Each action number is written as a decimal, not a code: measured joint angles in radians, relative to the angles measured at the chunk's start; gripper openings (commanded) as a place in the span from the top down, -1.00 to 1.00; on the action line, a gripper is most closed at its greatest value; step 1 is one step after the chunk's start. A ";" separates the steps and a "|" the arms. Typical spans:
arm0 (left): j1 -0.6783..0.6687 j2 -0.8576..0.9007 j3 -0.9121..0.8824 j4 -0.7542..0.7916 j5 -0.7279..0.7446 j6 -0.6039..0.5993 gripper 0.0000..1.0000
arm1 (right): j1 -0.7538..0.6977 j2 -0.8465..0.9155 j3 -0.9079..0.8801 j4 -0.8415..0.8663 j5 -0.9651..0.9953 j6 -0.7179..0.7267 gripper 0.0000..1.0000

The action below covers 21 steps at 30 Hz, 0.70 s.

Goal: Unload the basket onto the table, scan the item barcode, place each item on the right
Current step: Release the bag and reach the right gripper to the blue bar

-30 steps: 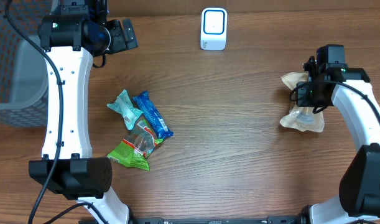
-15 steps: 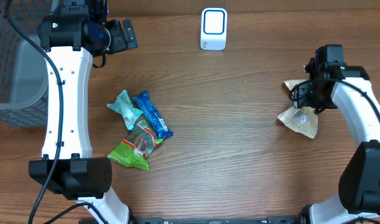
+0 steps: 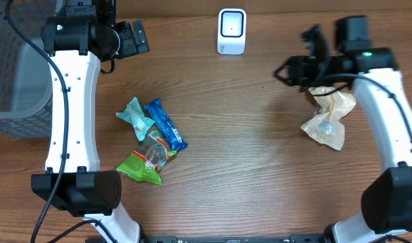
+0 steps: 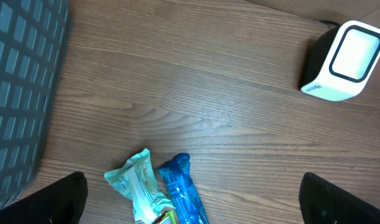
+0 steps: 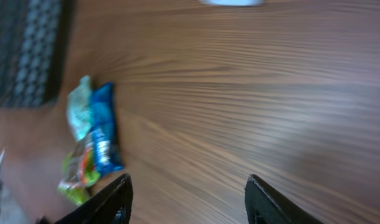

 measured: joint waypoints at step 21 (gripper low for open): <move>0.000 0.000 0.000 0.021 0.000 0.000 -1.00 | 0.557 0.234 0.000 0.291 0.211 0.122 -0.34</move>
